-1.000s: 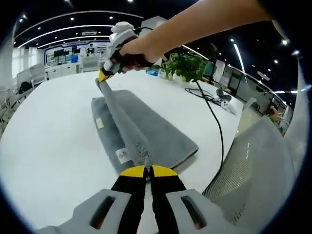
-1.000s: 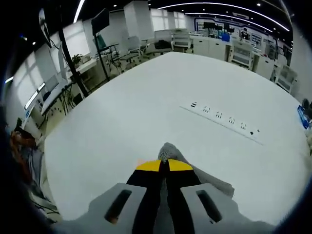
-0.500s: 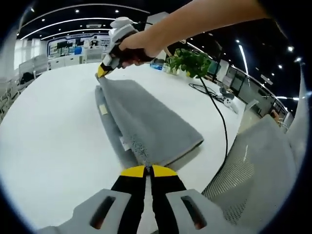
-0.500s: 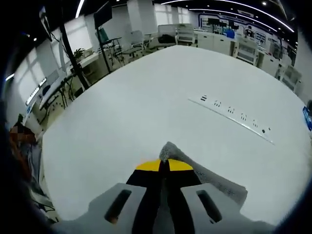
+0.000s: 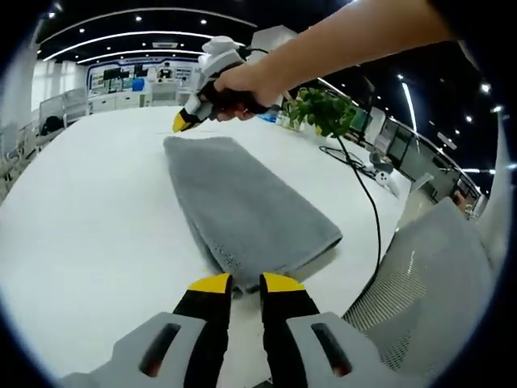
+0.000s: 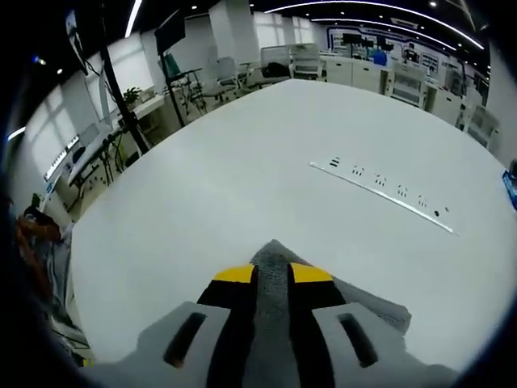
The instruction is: Fold the towel on the table until its edges align and the towel forms a compact rectangular stack.
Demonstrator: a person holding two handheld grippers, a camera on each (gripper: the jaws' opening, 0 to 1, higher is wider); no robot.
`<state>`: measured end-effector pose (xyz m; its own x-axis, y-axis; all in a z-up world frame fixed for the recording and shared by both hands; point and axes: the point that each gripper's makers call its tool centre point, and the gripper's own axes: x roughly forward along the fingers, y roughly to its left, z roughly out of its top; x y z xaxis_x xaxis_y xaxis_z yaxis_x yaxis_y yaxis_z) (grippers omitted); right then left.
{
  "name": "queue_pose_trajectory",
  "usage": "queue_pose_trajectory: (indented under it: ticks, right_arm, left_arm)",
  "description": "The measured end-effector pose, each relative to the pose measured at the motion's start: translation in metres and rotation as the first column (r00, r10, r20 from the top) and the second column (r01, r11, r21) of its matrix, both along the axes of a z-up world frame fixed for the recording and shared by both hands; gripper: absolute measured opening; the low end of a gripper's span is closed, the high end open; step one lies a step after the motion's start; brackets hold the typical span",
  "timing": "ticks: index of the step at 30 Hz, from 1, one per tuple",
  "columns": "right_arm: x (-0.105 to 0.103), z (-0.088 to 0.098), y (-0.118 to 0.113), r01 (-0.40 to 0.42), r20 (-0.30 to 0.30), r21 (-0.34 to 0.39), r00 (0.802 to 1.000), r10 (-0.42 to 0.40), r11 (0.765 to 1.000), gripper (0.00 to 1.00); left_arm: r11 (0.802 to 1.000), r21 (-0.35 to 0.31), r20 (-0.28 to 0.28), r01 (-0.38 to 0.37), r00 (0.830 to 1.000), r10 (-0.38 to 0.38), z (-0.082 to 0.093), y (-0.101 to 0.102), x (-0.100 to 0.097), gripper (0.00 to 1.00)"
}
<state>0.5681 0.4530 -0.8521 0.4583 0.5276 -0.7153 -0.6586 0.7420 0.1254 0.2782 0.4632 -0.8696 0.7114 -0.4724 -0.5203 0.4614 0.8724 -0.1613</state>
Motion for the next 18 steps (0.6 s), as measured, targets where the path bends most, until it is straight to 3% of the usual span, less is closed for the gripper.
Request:
queue_pose_trajectory:
  ticks: [8,18]
  right_arm:
    - [-0.007,0.006,-0.028,-0.004,0.011,-0.036,1.0,0.005,0.999,0.11]
    - [-0.006,0.031,-0.056,0.017,0.057,-0.017,0.998,-0.016,1.0,0.12]
  left_arm:
    - [1.0,-0.007,0.036,0.0,0.999,0.0,0.013,-0.001,0.012,0.15]
    - [1.0,-0.008,0.045,0.001,0.999,-0.001,0.022,0.003,0.016,0.14]
